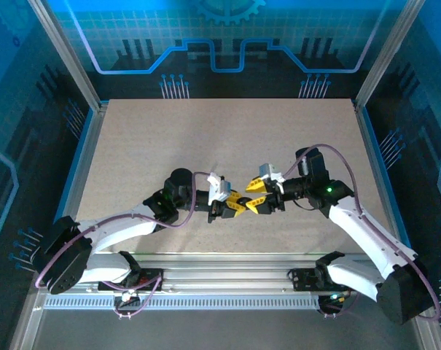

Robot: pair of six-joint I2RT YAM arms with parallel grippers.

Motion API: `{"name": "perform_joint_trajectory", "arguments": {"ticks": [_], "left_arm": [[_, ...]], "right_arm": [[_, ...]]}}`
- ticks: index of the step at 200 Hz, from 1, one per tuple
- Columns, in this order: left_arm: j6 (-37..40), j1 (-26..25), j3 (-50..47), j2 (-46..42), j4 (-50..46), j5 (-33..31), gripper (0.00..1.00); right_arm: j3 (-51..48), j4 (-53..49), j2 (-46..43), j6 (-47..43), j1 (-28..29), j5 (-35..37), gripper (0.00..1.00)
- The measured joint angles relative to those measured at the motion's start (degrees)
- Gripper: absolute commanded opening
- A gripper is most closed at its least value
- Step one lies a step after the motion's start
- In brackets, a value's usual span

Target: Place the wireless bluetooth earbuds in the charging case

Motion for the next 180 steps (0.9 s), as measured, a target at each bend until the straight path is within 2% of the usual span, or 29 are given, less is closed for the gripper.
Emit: {"name": "perform_joint_trajectory", "arguments": {"ticks": [57, 115, 180], "left_arm": [[0.0, 0.3, 0.0, 0.0, -0.7, -1.3, 0.06], [0.1, 0.7, 0.0, -0.1, -2.1, -3.0, 0.05], [1.2, 0.2, 0.0, -1.5, -2.7, -1.6, 0.05]], "right_arm": [[0.5, 0.0, 1.1, 1.3, 0.2, 2.5, 0.44], [1.9, 0.5, 1.6, 6.8, -0.5, 5.4, 0.43], [2.7, 3.4, 2.9, 10.9, -2.5, 11.2, 0.44]]}}
